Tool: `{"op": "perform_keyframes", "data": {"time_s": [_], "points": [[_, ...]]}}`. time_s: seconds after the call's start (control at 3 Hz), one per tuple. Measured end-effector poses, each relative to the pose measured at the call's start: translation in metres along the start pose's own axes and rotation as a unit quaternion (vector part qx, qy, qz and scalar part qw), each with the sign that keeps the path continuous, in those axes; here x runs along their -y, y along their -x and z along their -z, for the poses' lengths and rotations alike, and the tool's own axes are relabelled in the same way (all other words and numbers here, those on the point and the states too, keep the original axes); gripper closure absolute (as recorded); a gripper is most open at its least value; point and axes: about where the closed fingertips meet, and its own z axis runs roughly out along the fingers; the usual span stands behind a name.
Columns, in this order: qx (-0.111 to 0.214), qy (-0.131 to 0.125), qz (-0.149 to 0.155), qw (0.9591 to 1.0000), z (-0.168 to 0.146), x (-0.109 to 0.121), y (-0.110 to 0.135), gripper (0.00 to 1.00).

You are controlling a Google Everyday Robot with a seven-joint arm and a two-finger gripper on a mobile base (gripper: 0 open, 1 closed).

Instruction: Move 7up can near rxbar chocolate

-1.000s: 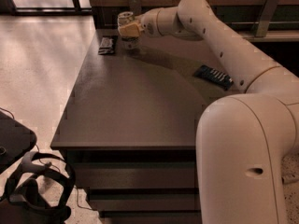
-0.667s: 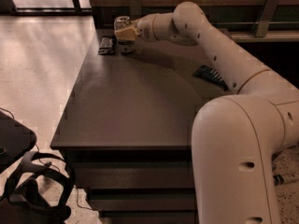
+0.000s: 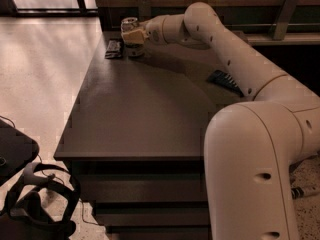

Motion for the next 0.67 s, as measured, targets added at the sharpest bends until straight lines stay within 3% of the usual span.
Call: {"op": "perform_keyframes", "data": {"time_s": [0.67], "points": [[-0.001,0.005,-0.001,1.0,-0.0061,-0.0042,-0.0013,0.38]]}}
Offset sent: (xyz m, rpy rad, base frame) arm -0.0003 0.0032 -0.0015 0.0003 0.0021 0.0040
